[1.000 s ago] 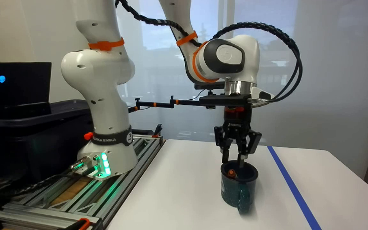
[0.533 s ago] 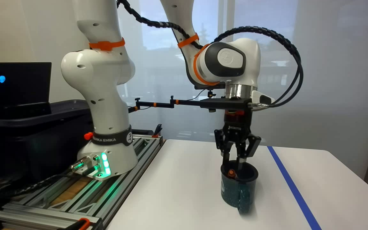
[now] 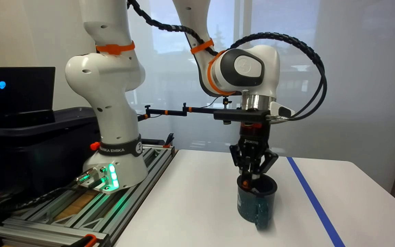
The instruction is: Put the sharpie onto the table
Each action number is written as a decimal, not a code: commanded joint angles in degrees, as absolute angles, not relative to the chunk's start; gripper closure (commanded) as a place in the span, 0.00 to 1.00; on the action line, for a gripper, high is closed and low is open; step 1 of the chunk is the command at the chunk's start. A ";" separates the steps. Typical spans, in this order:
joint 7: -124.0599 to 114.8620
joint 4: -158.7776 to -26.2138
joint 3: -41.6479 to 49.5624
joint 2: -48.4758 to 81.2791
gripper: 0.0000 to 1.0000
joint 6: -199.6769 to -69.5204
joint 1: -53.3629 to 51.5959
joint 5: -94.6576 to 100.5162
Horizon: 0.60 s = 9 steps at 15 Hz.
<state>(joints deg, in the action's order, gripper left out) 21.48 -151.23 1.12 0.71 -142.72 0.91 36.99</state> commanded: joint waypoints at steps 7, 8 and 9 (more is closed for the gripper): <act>20.05 -157.69 -1.50 -13.42 0.95 -138.73 -1.17 36.72; 19.43 -158.76 -1.89 -15.90 0.95 -137.46 -1.55 36.13; 18.04 -159.97 -2.47 -18.70 0.95 -136.22 -1.94 36.27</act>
